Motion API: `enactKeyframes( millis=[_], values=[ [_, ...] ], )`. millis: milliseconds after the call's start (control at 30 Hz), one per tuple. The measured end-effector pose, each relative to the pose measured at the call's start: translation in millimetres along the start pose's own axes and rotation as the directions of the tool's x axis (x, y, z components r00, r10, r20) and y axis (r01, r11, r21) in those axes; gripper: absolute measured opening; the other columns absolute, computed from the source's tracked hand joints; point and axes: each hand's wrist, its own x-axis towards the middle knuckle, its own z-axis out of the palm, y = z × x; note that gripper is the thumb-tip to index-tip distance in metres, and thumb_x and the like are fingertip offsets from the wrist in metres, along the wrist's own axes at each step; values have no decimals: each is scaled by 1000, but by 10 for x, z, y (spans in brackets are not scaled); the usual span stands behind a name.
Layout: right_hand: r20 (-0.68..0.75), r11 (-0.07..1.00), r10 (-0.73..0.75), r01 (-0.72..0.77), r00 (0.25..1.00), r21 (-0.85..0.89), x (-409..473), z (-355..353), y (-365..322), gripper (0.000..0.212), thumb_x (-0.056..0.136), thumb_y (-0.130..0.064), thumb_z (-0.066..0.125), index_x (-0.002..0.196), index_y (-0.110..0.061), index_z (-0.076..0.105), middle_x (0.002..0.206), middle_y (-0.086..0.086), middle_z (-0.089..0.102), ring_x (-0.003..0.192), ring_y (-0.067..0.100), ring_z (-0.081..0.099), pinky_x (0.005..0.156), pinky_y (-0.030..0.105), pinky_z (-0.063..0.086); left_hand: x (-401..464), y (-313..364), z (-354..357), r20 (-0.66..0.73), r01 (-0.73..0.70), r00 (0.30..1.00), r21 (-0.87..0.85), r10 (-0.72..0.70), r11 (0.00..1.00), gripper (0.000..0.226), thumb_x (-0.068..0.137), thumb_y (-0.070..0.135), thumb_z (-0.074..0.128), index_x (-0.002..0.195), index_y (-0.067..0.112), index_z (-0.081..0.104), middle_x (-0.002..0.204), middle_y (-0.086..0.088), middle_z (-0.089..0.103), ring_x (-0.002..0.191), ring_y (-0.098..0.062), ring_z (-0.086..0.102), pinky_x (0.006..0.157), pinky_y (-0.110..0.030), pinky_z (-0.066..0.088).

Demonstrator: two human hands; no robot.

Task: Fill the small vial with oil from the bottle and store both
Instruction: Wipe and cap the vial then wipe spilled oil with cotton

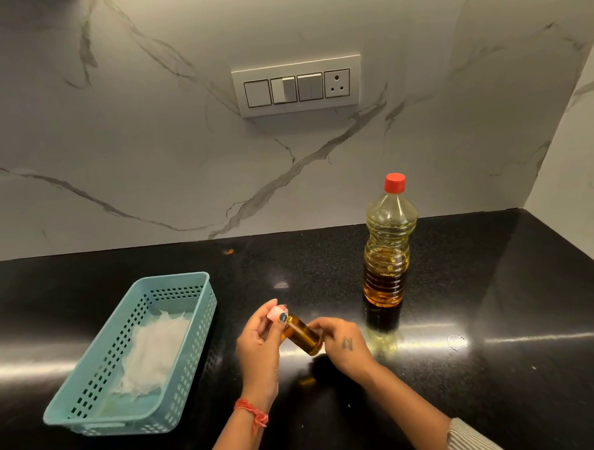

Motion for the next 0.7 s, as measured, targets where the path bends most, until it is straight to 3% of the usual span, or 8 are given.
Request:
enactKeyframes(
  millis=[100, 133, 233, 267, 367, 467, 567, 700],
  values=[
    [115, 941, 151, -179, 982, 287, -79, -68, 60, 31, 89, 3, 43, 93, -14, 68, 78, 2, 63, 72, 9, 56, 58, 10, 40, 30, 11, 1, -11, 25, 1000, -65, -26, 998, 26, 83, 3, 60, 100, 22, 64, 101, -6, 69, 93, -12, 67, 79, -26, 57],
    [156, 874, 198, -247, 968, 419, -99, -79, 81, 30, 91, 4, 41, 93, -11, 67, 77, 3, 61, 69, 8, 54, 56, 11, 39, 33, 8, 6, -14, 33, 999, -82, -34, 996, 26, 84, 3, 59, 101, 21, 64, 101, -5, 69, 93, -11, 67, 79, -26, 57],
    [291, 531, 310, -419, 905, 736, -109, -107, 49, 33, 91, 11, 34, 100, -2, 63, 80, 9, 60, 69, 11, 52, 57, 16, 44, 21, 6, 34, -23, 43, 999, -107, -45, 993, 27, 84, 3, 59, 108, 15, 63, 103, -6, 69, 96, -13, 66, 83, -31, 55],
    [327, 461, 321, -448, 889, 766, -104, -112, 27, 34, 91, 13, 33, 101, 0, 62, 84, 12, 60, 72, 14, 53, 60, 17, 47, 13, 7, 44, -26, 35, 999, -97, -37, 995, 27, 84, 4, 60, 107, 16, 63, 104, -7, 69, 98, -15, 65, 85, -34, 55],
    [350, 422, 357, -484, 866, 766, -77, -122, -27, 31, 91, 10, 35, 105, 3, 61, 92, 16, 62, 80, 19, 58, 63, 21, 52, -10, 16, 66, -31, -18, 999, -27, 18, 999, 27, 83, 2, 61, 101, 23, 64, 103, -6, 69, 101, -18, 64, 91, -41, 51],
    [369, 344, 391, -505, 843, 791, -76, -162, -37, 18, 91, -1, 50, 105, 4, 60, 96, 20, 63, 83, 23, 62, 62, 26, 55, -25, 28, 62, -34, -69, 997, 45, 71, 997, 29, 83, 4, 62, 101, 27, 64, 104, -3, 69, 102, -17, 64, 93, -43, 50],
    [304, 499, 390, -477, 869, 723, -132, -180, -39, 16, 83, 4, 59, 99, 6, 63, 91, 18, 65, 81, 22, 65, 68, 24, 57, -29, 34, 72, -57, -74, 995, 61, 78, 995, 29, 83, 6, 62, 99, 30, 64, 104, -1, 69, 101, -14, 65, 92, -41, 51],
    [12, 731, 372, -301, 928, 612, -180, -79, -36, 16, 81, 2, 62, 90, -8, 71, 82, 8, 69, 81, 17, 63, 76, 25, 52, -34, 57, 107, -57, -46, 997, 0, 46, 999, 28, 84, 5, 60, 99, 28, 63, 105, -3, 68, 99, -14, 65, 88, -39, 53]
  ],
)
